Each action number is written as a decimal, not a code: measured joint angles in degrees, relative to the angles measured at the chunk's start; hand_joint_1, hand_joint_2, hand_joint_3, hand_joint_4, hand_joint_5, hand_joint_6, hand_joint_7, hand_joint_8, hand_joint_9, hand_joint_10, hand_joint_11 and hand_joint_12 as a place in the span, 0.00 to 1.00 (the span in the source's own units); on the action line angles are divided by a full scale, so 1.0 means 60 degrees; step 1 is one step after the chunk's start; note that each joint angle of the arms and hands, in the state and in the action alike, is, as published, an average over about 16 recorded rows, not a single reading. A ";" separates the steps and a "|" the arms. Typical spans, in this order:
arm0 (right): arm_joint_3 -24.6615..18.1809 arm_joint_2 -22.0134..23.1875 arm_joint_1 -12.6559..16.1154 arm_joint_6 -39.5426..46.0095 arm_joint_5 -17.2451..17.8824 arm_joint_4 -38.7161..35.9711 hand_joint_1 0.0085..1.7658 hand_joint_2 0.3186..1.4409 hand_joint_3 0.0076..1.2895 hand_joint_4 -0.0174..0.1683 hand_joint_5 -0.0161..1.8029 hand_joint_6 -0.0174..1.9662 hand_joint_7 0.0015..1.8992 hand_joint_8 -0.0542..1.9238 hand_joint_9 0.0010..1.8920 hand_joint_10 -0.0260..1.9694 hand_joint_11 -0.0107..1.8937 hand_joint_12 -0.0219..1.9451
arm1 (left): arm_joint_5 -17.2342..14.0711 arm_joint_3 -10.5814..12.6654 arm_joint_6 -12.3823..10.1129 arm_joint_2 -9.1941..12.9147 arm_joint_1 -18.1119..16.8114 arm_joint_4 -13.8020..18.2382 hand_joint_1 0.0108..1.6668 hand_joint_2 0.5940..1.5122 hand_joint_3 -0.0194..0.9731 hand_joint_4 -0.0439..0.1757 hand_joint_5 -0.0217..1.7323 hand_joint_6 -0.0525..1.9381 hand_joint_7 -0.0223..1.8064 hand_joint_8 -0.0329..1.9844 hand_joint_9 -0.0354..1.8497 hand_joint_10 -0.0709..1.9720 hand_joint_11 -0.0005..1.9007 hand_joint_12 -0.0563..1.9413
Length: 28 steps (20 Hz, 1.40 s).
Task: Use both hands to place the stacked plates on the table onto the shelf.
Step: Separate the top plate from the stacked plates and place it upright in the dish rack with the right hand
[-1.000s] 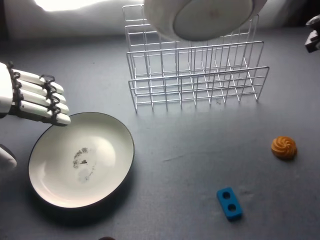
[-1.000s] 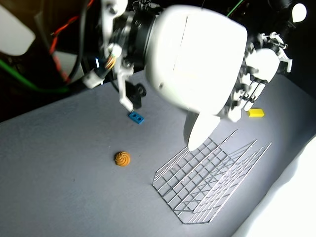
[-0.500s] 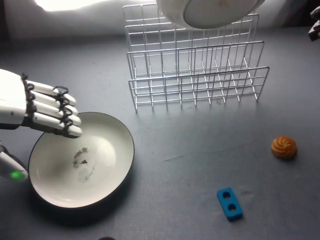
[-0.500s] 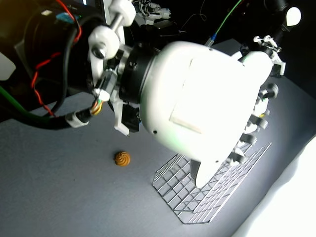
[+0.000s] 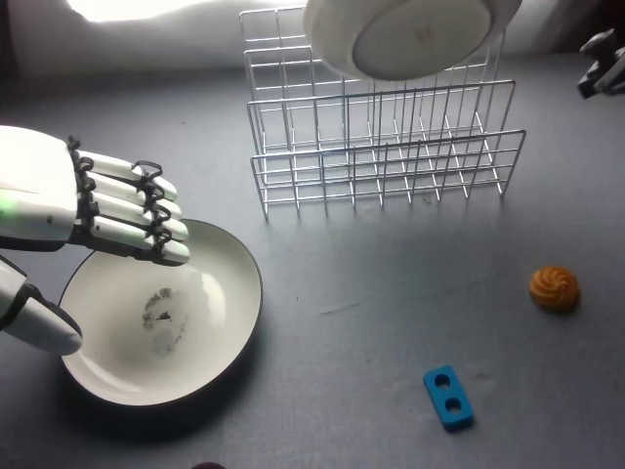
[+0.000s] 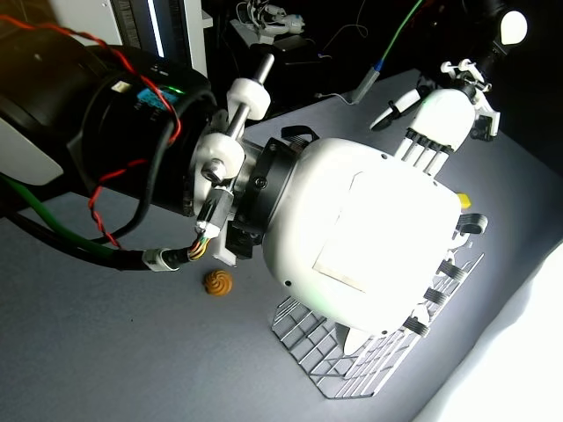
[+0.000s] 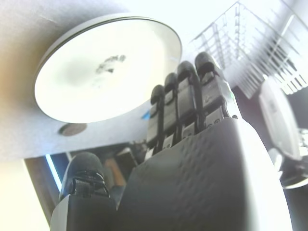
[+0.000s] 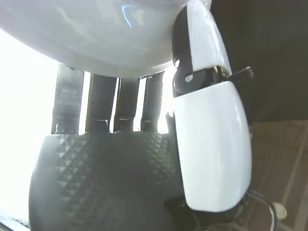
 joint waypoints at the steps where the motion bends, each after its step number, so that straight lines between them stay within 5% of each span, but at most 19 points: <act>1: 0.0065 -0.0055 -0.0072 0.0009 0.0029 0.0040 0.69 0.63 0.00 0.20 0.53 0.50 0.54 0.49 0.67 0.06 0.46 0.62 | 0.0047 -0.0050 0.0010 0.0019 -0.0012 0.0006 0.00 0.61 0.03 0.21 0.11 0.03 0.11 0.03 0.10 0.04 0.01 0.16; 28: 0.1413 -0.0918 -0.1667 0.0072 0.0684 0.0942 0.69 0.64 0.00 0.20 0.53 0.48 0.53 0.51 0.65 0.06 0.45 0.63 | 0.0540 0.0039 -0.0124 0.0408 0.0718 0.0130 0.00 0.61 0.04 0.22 0.12 0.03 0.11 0.03 0.10 0.04 0.01 0.17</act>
